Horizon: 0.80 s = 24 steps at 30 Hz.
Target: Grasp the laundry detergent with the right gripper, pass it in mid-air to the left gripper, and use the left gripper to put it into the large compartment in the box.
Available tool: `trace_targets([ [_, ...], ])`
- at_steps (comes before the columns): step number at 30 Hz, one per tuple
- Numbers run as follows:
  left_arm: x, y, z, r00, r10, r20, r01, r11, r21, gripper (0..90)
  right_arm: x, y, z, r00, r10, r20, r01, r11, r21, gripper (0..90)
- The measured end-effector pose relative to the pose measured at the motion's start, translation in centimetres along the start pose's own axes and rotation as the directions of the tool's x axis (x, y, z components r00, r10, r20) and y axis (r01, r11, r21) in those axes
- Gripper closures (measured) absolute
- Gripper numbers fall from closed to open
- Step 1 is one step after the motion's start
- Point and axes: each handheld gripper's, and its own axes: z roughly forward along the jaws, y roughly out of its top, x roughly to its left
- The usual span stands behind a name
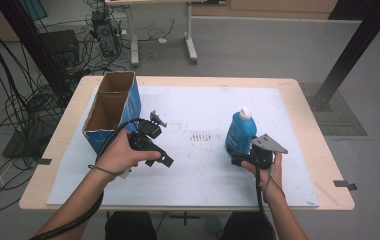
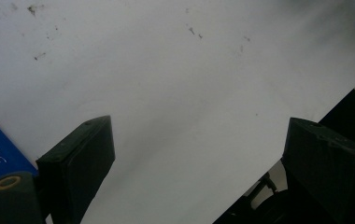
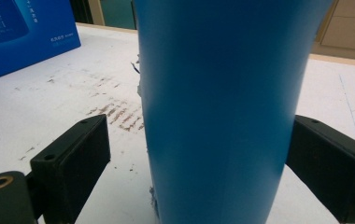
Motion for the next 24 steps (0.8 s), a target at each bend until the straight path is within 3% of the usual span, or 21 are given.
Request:
trace_targets([
  [8, -0.09, -0.15, 0.19, 1.0, 0.0, 0.006, 0.0, 1.0, 0.001, 9.6, 0.08, -0.06, 0.67, 0.9998, -0.014, 0.013, 0.014, 1.0, -0.023, 7.5],
  [24, 0.03, -0.1, 0.42, 0.9999, -0.005, 0.009, 0.005, 1.0, 0.005, 9.6, 0.17, -0.28, 1.03, 0.9999, 0.007, 0.01, -0.007, 1.0, -0.027, 7.5],
])
